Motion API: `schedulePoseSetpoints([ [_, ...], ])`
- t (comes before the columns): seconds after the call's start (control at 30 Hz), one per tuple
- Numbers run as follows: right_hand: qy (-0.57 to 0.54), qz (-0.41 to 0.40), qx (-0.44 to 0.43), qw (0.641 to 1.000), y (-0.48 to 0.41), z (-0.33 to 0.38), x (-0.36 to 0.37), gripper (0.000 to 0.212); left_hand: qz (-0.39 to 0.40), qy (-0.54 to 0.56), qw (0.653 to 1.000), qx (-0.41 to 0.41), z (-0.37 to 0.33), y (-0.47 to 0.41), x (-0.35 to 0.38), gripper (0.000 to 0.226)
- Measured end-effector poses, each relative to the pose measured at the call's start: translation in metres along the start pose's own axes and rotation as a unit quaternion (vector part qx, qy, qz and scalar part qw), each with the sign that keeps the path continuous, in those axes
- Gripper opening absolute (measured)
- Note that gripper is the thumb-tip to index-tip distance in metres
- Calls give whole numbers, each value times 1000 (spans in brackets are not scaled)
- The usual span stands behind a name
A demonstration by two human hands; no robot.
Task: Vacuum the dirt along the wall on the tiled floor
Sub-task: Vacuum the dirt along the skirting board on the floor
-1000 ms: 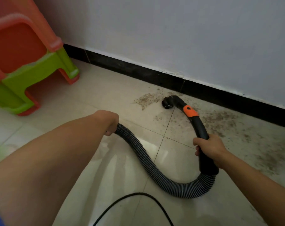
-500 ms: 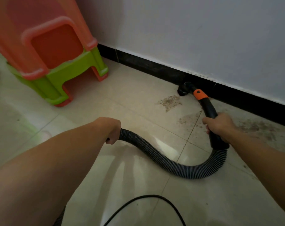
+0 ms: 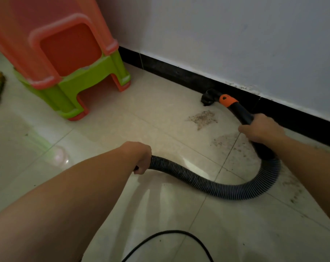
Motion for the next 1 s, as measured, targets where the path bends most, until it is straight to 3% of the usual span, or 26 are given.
schedulePoseSetpoints([
  [0.13, -159, -2, 101, 982, 24, -65, -7, 31, -33, -43, 998, 28, -21, 2, -19, 27],
  [0.3, -249, 55, 128, 959, 59, -79, 12, 19, -60, -86, 994, 11, -18, 11, -31, 25],
  [0.53, -241, 138, 74, 958, 88, -79, 27, 18, -53, -118, 991, 21, -29, 31, -33, 28],
  [0.67, -241, 64, 83, 965, 76, -75, 26, 22, -64, -74, 995, 6, -22, 42, -36, 39],
  [0.8, -252, 92, 84, 960, 68, -61, 27, 24, -65, -47, 997, -1, -5, 45, -31, 41],
  [1.0, -269, 54, 91, 957, 51, -39, 28, 25, -58, -31, 997, -28, 13, 49, -18, 35],
])
Point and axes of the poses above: each hand's wrist, its own y-axis away from the middle knuckle, its own x-axis out of the palm, z = x × y, the point moved 4 cm from there along -y, towards the middle knuckle, and after that the axes turned 4 degrees about -y, right-handed, at the moved point
